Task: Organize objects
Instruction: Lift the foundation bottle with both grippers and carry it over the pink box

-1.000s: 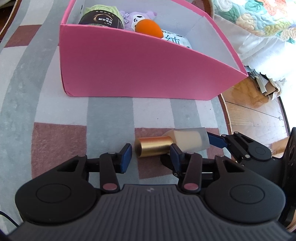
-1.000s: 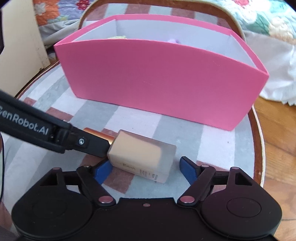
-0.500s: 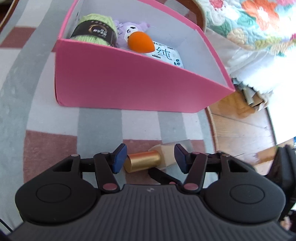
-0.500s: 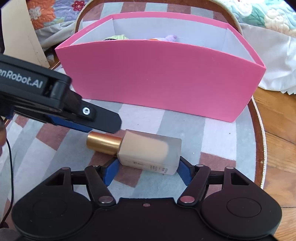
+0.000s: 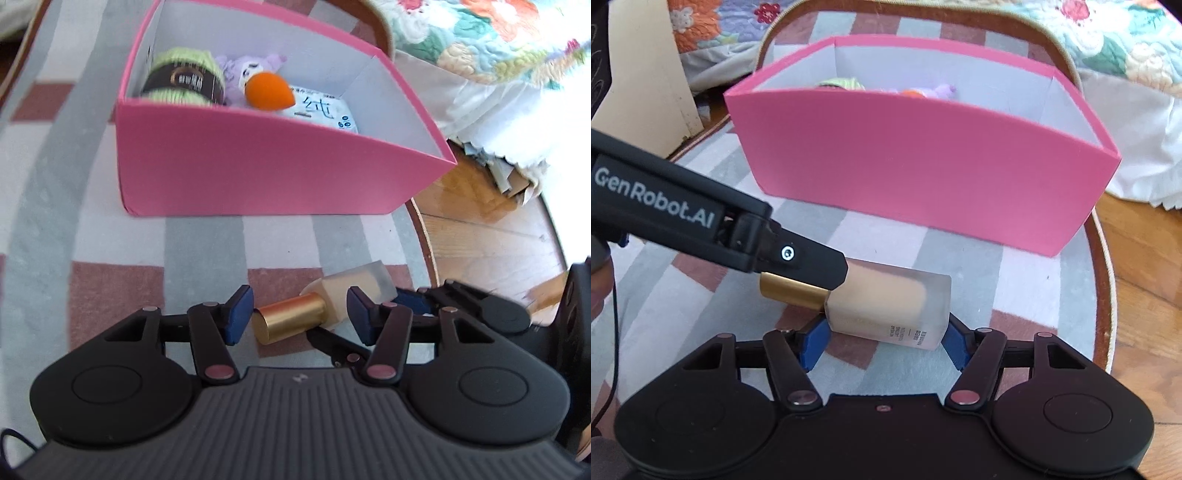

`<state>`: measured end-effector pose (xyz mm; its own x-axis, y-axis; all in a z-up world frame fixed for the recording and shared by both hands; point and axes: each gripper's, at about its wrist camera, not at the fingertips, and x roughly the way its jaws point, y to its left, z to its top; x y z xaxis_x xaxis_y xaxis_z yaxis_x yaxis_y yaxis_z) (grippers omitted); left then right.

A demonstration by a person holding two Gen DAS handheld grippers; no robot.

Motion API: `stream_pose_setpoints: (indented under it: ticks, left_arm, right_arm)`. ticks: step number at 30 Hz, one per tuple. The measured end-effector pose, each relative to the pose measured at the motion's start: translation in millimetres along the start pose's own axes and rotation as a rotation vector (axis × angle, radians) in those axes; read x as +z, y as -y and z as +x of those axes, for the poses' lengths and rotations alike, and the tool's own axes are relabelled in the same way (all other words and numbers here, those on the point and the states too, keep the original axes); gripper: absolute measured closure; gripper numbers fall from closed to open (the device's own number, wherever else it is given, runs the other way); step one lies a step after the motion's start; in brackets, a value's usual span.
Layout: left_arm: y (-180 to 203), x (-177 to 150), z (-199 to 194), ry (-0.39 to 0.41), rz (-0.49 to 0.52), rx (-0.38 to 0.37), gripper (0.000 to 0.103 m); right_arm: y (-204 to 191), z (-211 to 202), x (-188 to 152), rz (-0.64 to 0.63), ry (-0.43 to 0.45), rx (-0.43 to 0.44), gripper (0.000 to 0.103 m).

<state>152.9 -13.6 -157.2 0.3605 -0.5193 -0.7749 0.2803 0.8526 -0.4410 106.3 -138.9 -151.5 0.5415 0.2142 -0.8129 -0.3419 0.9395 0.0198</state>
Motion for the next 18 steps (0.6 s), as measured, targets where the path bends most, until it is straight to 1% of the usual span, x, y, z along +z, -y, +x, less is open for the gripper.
stream_pose_setpoints:
  ticks: [4, 8, 10, 14, 18]
  left_arm:
    - [14.4, -2.3, -26.7, 0.039, 0.046, 0.042, 0.05]
    - [21.3, 1.1, -50.7, 0.054, 0.056, 0.04, 0.052]
    - [24.1, 5.0, -64.4, 0.077, 0.054, 0.032, 0.052]
    - [31.0, 14.5, -89.8, 0.133, 0.03, 0.02, 0.052]
    - [44.8, 27.2, -111.5, 0.175, 0.061, 0.03, 0.052]
  right_arm:
    - [-6.8, -18.1, 6.6, -0.031, 0.031, 0.02, 0.034]
    - [-15.8, -38.4, 17.5, -0.076, 0.04, 0.032, 0.034]
    - [-20.0, -49.5, 23.3, -0.092, 0.052, 0.034, 0.034]
    - [-22.8, -72.1, 33.0, -0.084, 0.094, 0.035, 0.034]
    - [-24.7, -90.4, 46.4, -0.084, 0.139, 0.032, 0.034]
